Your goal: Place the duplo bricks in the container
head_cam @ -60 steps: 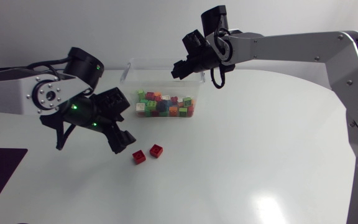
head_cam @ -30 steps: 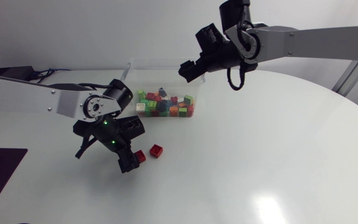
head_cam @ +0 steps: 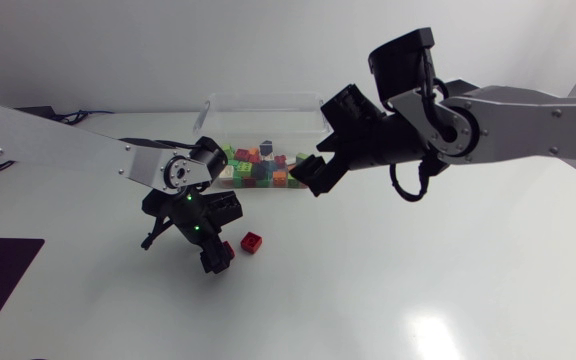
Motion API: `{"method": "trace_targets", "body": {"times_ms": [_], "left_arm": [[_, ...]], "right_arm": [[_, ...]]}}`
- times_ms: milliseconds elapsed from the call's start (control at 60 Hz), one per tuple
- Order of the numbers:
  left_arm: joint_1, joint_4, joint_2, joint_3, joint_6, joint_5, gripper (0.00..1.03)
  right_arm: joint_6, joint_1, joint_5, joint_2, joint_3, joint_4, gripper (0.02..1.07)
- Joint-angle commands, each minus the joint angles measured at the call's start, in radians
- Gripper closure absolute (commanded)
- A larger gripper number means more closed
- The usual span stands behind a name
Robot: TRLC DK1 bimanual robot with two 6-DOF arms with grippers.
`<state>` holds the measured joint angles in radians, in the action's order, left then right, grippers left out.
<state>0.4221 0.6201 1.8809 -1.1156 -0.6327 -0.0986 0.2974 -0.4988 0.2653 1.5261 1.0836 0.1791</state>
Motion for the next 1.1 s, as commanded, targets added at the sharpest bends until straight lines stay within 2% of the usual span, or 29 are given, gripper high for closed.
{"method": "trace_targets", "body": {"times_ms": [0,133,183,417,750,1083], "left_arm": [[0.0,0.01,0.034,-0.023,-0.005,0.002,0.49],[-0.002,0.007,0.032,-0.023,-0.005,-0.004,0.79],[-0.005,0.007,0.026,-0.023,-0.004,-0.007,0.86],[-0.025,0.012,-0.042,0.019,-0.012,-0.02,0.88],[-0.114,0.018,-0.204,0.059,-0.012,-0.05,0.89],[-0.224,0.017,-0.341,0.03,0.005,-0.154,0.89]], "right_arm": [[0.032,-0.012,0.009,-0.044,-0.067,-0.007,0.06],[0.057,-0.026,0.028,-0.044,-0.129,-0.012,0.07],[0.063,-0.035,0.034,-0.04,-0.146,-0.021,0.07],[0.083,-0.116,0.034,0.059,-0.151,-0.024,0.07],[0.105,-0.175,0.026,0.276,-0.044,-0.024,0.07],[0.108,-0.21,0.022,0.439,0.116,0.016,0.07]]}}
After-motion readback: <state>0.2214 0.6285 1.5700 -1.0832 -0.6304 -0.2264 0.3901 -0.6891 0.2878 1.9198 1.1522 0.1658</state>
